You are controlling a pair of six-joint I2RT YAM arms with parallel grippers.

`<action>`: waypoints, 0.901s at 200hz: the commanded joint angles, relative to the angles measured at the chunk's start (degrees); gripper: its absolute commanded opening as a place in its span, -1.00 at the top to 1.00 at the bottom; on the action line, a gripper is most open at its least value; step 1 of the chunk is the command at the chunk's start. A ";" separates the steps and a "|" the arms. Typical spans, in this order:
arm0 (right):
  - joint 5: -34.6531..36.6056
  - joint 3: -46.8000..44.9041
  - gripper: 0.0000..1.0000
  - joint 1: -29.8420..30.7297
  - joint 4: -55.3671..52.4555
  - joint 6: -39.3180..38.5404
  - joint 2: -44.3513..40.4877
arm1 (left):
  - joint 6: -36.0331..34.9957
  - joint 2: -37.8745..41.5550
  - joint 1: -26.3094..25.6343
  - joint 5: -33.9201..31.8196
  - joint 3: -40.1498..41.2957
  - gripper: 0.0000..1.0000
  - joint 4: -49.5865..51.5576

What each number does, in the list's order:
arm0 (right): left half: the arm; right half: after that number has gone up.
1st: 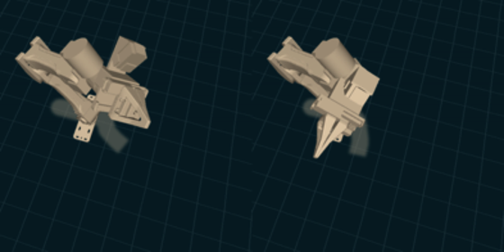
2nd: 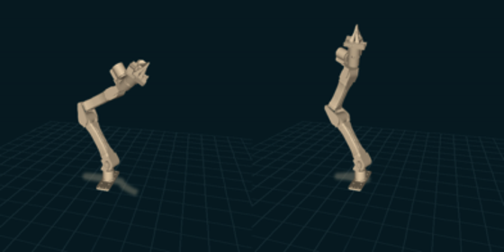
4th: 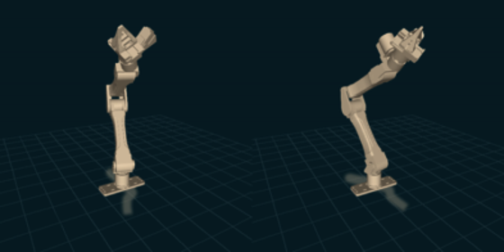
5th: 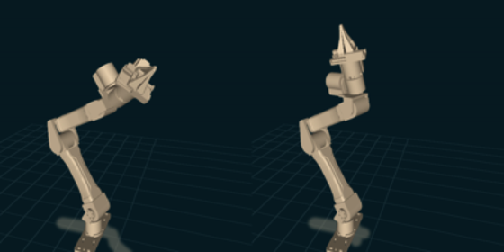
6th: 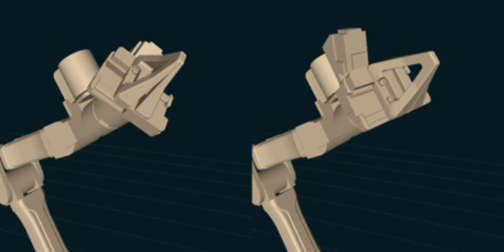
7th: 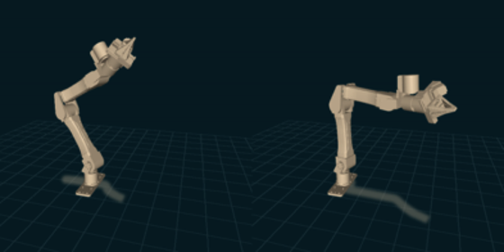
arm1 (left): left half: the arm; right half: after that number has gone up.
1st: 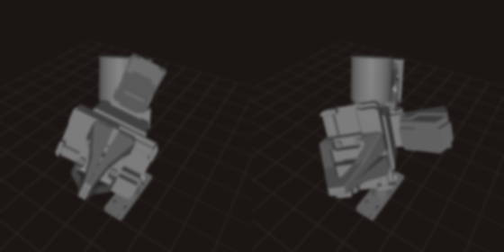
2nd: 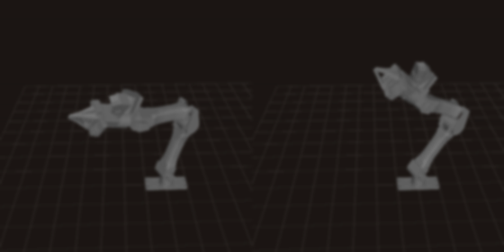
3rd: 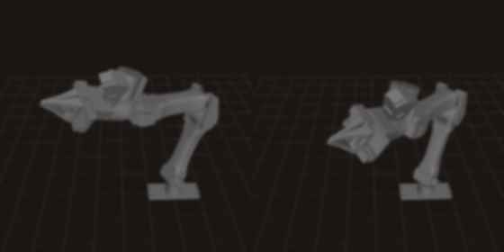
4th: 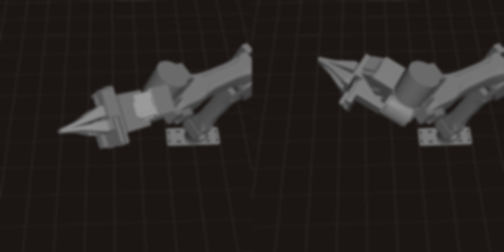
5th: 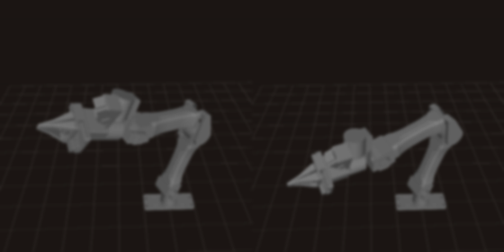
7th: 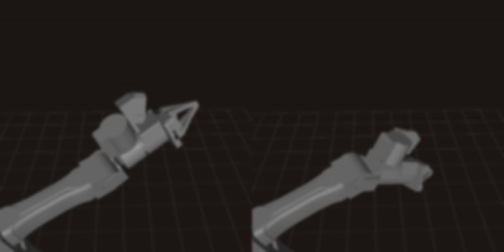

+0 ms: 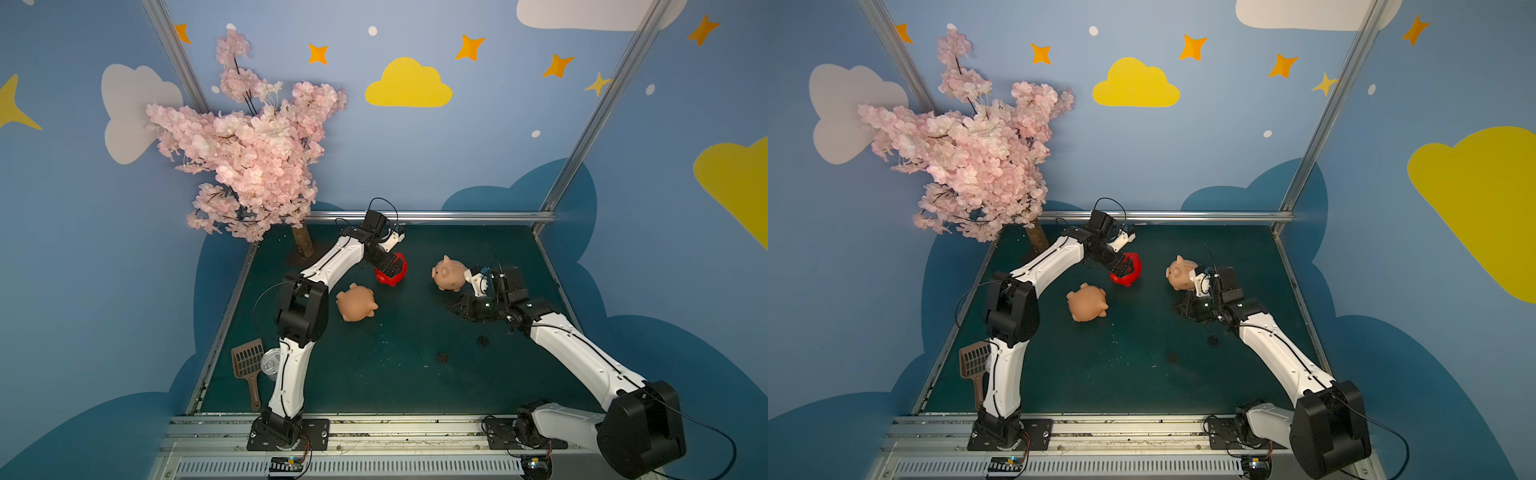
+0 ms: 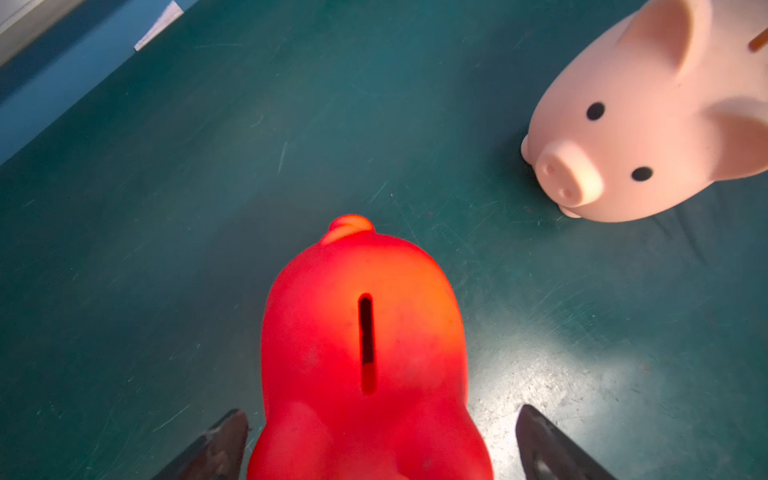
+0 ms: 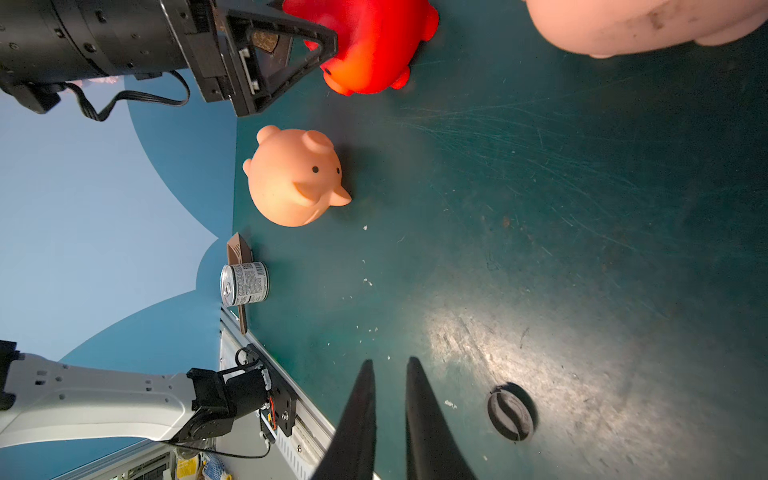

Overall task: Close piggy banks
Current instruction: Turn over the piggy bank at the center of the board.

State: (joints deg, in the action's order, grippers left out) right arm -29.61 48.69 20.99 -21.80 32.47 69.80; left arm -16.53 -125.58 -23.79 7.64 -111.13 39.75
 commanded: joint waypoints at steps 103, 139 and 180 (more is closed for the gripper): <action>-2.02 0.09 0.67 -1.17 -0.70 -1.16 0.87 | -0.52 -0.40 -1.08 -7.19 -0.16 -0.87 0.44; -2.54 0.29 0.67 -1.31 -0.79 -1.18 1.43 | -1.03 -0.57 -1.65 -8.26 -0.42 -0.84 0.33; -2.45 0.09 0.67 -1.55 -1.05 -1.36 1.39 | -1.65 -1.49 -2.16 -9.99 -1.63 -0.89 1.97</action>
State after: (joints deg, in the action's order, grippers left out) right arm -31.35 48.69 19.79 -21.91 32.08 70.83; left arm -17.26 -125.64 -25.63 -1.04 -111.11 39.92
